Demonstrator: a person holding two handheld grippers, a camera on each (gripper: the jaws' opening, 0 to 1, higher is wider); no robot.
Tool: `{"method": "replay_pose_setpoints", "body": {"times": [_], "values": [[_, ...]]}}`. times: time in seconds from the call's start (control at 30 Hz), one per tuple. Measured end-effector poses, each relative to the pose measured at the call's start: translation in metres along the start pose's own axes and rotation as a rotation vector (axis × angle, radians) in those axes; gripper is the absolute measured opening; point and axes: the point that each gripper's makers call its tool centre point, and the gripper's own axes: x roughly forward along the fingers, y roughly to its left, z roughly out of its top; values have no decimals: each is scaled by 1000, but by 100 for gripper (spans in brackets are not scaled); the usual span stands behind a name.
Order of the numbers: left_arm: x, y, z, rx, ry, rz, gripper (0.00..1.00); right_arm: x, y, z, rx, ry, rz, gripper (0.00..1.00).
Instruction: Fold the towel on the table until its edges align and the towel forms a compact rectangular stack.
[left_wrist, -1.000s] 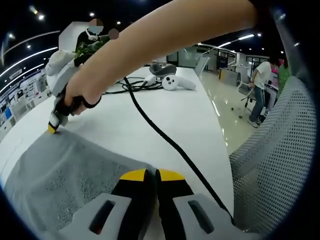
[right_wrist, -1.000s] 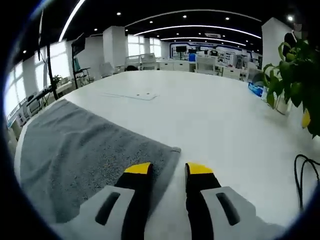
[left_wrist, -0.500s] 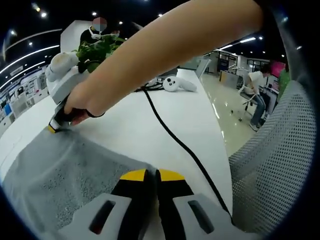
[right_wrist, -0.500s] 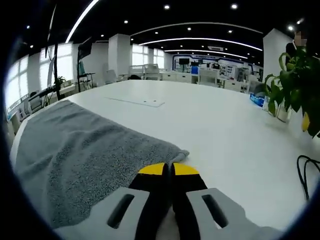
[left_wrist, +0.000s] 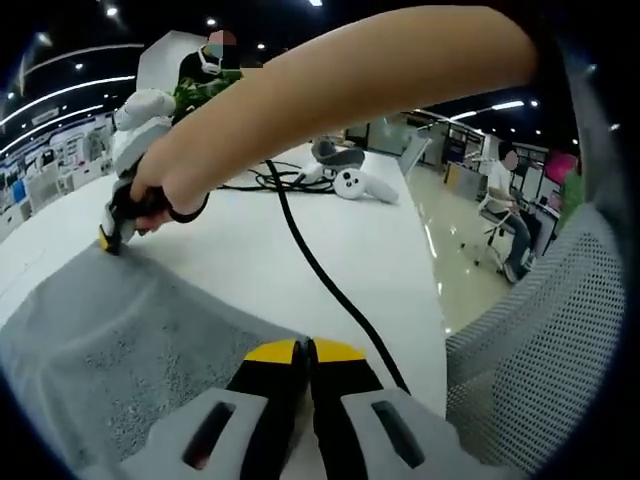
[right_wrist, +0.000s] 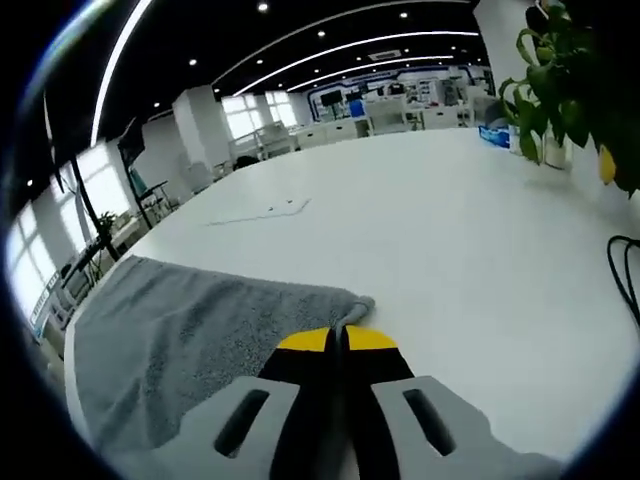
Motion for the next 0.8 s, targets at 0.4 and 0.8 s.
{"method": "replay_pose_setpoints", "body": {"times": [0.4, 0.8], "values": [[-36, 11, 28, -32, -94, 47, 4, -25, 38, 31, 24, -53, 63, 1], [-71, 16, 57, -48, -179, 95, 4, -36, 66, 63, 53, -102, 110, 1]]}}
